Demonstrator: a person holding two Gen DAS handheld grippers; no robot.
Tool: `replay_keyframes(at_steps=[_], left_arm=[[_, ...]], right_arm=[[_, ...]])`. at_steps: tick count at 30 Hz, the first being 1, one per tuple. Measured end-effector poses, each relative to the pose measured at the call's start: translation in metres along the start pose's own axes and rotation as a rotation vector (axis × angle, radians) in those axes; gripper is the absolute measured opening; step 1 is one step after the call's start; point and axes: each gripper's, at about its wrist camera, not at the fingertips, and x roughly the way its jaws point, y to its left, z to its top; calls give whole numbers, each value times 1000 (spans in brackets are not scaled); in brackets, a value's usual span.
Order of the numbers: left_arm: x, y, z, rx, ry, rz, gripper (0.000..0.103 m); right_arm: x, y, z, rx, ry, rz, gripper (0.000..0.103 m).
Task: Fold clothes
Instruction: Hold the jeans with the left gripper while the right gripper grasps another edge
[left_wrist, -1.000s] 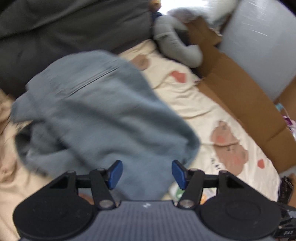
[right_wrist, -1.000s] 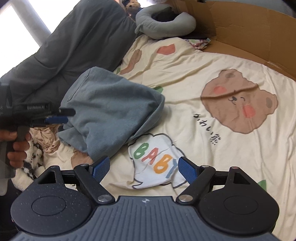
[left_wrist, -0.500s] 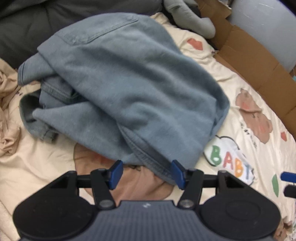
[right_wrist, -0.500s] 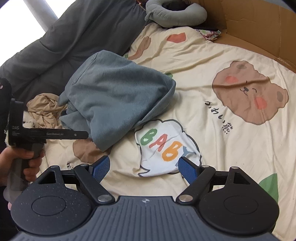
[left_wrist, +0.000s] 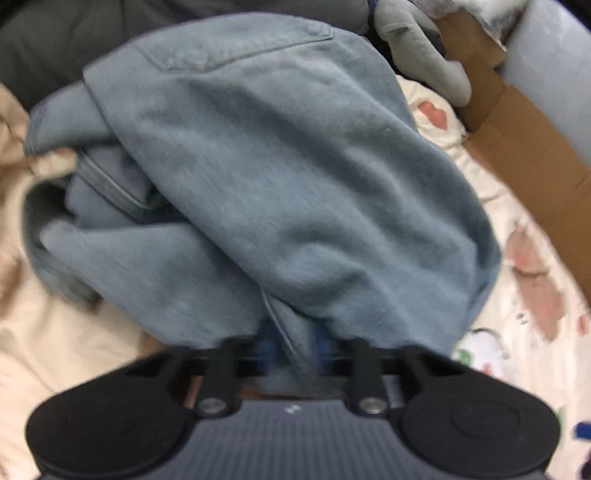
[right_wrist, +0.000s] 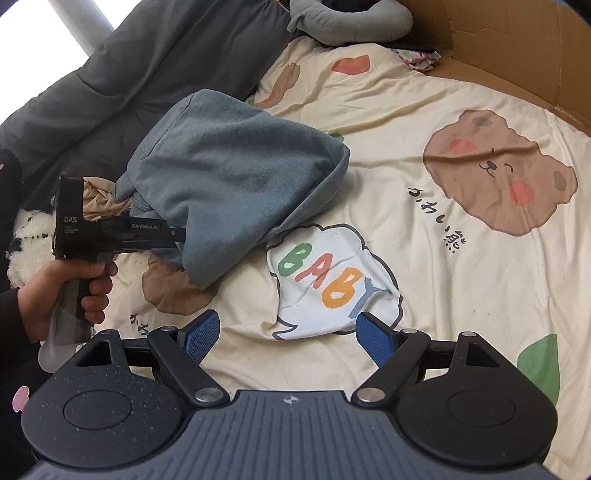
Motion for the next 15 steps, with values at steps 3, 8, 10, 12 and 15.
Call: replay_keyframes(at_steps=[3, 8, 10, 12, 15], left_arm=[[-7, -5, -4, 6, 5, -19, 6], [-23, -13, -16, 19, 44, -59, 5], [-30, -19, -21, 33, 64, -81, 5], [-35, -26, -26, 34, 83, -108, 5], [-43, -41, -32, 41, 103, -144, 5]], right_arm=[[1, -2, -2, 3, 2, -2, 85], [2, -2, -4, 7, 7, 7, 85], [1, -1, -4, 7, 6, 12, 85], [2, -1, -5, 11, 10, 18, 85], [3, 0, -8, 12, 18, 26, 85]])
